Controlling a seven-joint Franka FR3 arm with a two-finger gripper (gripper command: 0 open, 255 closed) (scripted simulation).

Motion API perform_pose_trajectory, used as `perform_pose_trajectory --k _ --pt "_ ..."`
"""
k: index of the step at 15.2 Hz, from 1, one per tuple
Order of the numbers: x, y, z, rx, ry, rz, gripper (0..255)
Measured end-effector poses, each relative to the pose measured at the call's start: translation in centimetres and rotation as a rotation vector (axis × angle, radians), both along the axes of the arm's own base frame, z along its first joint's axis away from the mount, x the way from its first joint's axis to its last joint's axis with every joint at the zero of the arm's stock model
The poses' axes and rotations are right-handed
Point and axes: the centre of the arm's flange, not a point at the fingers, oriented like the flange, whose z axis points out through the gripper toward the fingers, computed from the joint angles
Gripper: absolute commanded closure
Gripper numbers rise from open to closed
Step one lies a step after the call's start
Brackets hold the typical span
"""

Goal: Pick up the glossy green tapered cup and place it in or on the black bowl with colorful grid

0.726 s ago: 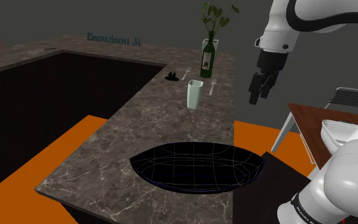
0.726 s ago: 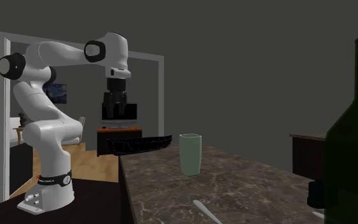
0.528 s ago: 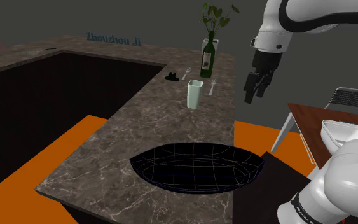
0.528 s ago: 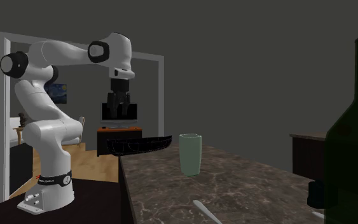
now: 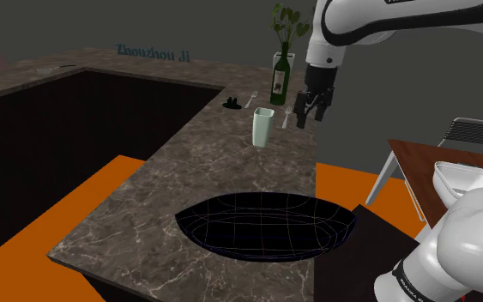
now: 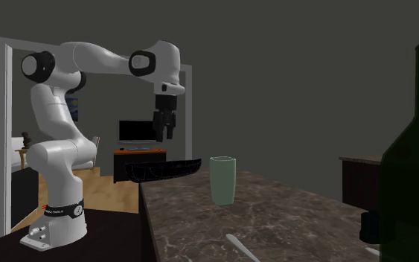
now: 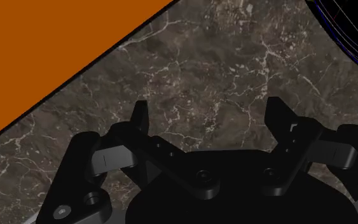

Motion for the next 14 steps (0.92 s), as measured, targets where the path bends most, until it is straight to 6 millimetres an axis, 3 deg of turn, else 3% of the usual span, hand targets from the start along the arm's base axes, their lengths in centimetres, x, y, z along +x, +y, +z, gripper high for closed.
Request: perform_pose_trajectory --k 3,14 --pt "3.8 1.0 -0.7 -0.014 -0.003 -0.009 0" --pt "18.4 1.7 -2.5 -0.066 -0.016 -0.044 0"
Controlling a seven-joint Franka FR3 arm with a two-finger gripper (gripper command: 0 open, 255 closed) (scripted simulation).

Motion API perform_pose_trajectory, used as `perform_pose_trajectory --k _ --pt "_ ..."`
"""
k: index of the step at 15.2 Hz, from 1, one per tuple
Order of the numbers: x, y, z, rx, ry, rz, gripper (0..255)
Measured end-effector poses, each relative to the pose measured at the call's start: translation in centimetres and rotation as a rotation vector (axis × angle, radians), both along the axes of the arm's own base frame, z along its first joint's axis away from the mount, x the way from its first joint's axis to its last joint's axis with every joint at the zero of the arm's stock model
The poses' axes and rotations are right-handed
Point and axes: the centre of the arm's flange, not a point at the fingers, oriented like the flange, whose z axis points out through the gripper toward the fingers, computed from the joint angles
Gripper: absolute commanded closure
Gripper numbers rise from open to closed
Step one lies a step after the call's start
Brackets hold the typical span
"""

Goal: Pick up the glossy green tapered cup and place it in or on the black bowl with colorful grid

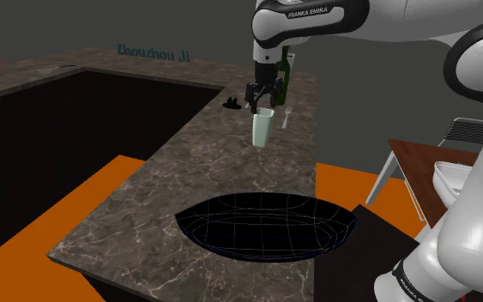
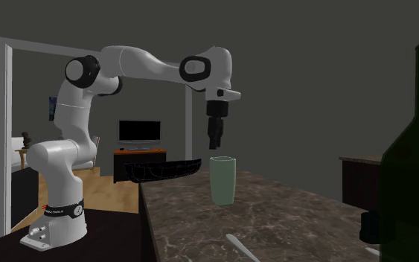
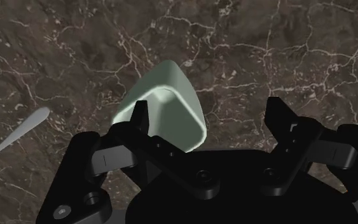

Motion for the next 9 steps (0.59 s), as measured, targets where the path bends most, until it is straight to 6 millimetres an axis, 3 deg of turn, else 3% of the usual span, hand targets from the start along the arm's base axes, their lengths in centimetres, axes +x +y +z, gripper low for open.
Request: perform_pose_trajectory --k 3,9 --pt "3.0 -0.1 -0.6 -0.012 -0.002 -0.008 0" --pt "3.4 0.0 -3.7 -0.014 -0.003 -0.010 0"
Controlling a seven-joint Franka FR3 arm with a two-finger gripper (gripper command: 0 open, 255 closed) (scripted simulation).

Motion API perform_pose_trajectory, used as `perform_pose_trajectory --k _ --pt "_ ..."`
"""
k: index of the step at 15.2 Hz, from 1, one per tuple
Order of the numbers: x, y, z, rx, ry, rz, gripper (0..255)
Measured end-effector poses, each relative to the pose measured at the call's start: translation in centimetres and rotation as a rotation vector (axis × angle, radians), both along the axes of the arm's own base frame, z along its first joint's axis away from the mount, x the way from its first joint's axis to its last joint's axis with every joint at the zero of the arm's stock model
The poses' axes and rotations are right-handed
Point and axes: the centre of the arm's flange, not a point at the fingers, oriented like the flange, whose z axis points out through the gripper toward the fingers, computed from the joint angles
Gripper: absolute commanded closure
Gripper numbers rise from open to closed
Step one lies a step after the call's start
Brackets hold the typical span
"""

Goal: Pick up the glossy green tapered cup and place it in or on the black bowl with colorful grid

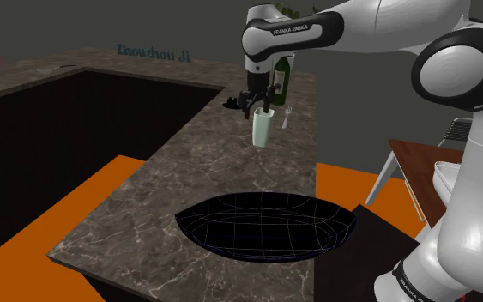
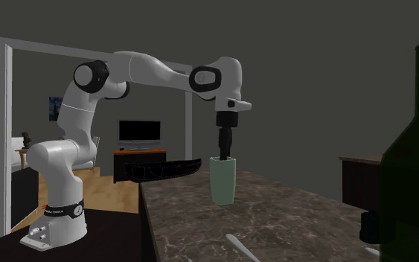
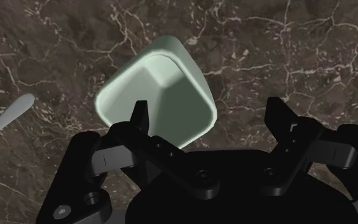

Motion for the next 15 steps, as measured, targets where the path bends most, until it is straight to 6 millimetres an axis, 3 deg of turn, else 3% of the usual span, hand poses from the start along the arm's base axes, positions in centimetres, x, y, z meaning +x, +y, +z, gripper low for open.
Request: perform_pose_trajectory --k 8,9,15 --pt "-0.05 0.06 -0.87 0.000 0.000 0.000 0" --pt "-0.05 0.06 -0.87 0.000 0.000 0.000 255" --pt "-0.05 0.08 -0.86 0.000 0.000 0.000 255"
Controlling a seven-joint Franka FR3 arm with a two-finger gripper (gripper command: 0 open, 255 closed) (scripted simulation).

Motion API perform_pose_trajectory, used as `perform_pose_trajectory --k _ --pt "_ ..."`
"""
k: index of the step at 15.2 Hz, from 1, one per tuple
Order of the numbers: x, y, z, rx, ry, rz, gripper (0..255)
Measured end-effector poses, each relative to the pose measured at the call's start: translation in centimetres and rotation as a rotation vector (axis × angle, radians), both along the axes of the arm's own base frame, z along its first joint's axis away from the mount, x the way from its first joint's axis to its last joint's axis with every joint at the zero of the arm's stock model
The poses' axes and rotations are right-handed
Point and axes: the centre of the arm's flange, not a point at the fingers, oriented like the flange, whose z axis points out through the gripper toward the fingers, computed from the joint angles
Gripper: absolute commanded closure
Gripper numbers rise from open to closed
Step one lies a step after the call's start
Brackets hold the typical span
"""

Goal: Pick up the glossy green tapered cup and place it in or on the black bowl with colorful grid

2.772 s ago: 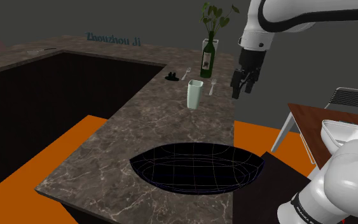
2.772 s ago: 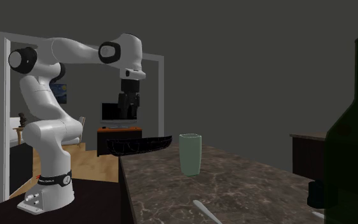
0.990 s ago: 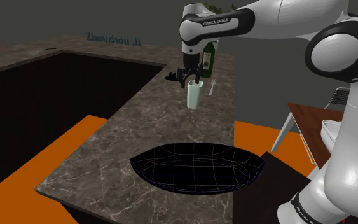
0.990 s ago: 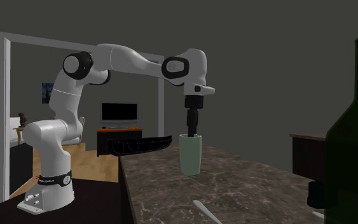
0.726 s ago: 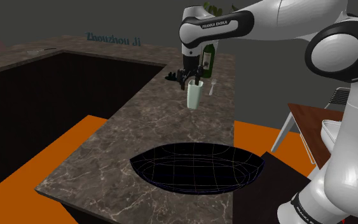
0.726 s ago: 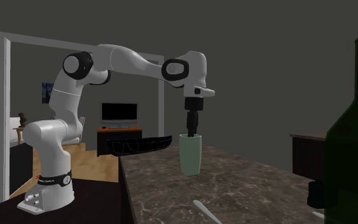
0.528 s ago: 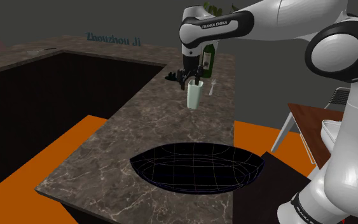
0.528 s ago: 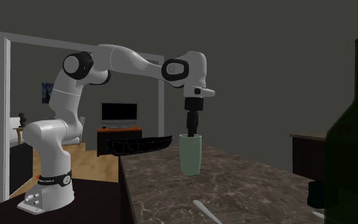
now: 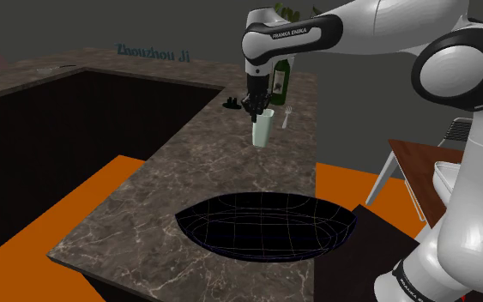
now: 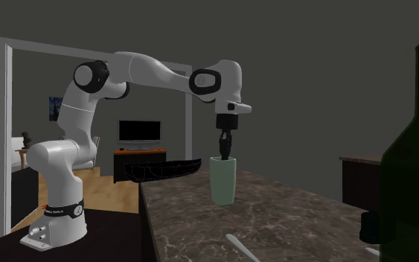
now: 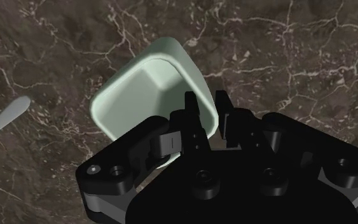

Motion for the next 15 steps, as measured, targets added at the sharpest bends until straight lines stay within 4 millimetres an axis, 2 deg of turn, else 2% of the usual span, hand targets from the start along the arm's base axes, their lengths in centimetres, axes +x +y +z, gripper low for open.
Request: perform_pose_trajectory --k 5,15 --pt "0.0 0.0 0.2 0.000 0.000 0.000 255" --pt "0.0 0.0 5.3 0.000 0.000 0.000 255"
